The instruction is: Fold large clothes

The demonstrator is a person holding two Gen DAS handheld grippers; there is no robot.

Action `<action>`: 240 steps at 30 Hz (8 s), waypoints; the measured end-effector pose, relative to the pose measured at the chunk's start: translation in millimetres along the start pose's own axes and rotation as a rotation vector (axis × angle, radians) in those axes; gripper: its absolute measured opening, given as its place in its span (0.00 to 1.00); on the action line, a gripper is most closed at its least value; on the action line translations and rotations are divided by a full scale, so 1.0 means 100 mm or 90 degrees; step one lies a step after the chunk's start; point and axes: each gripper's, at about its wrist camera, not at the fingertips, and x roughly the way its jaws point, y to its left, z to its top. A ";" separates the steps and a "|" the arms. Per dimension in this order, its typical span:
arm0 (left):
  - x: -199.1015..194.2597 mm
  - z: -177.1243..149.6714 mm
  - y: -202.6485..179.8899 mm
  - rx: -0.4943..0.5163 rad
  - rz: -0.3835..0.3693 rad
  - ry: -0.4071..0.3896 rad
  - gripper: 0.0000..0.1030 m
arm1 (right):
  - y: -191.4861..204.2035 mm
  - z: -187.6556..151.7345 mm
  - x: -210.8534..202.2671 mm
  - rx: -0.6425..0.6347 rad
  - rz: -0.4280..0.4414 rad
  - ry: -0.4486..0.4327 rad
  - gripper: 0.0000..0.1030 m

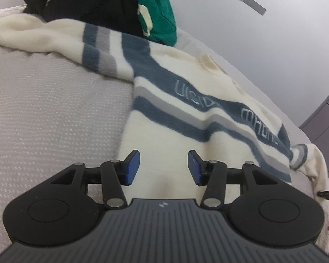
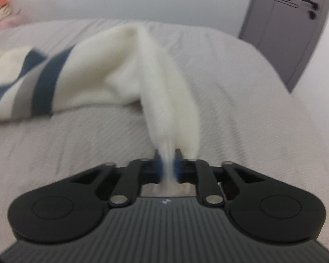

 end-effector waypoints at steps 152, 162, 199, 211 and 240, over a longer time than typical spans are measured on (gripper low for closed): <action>-0.98 -0.05 -0.19 0.139 -0.005 -0.057 0.50 | 3.02 -0.94 -2.46 -0.097 0.405 -0.118 0.76; -1.19 -0.17 -0.39 0.156 -0.060 -0.070 0.52 | 2.81 -0.97 -2.71 -0.056 0.384 -0.138 0.76; -0.22 -0.22 -0.43 0.153 0.110 0.011 0.84 | 0.20 -0.44 -0.49 0.301 0.230 -0.044 0.93; 0.03 -0.13 -0.28 0.076 0.137 0.022 0.84 | -0.14 -0.31 0.32 0.446 0.263 -0.078 1.00; 0.09 0.01 -0.47 0.144 0.153 -0.020 0.84 | -0.98 0.63 0.74 0.452 0.078 -0.242 0.21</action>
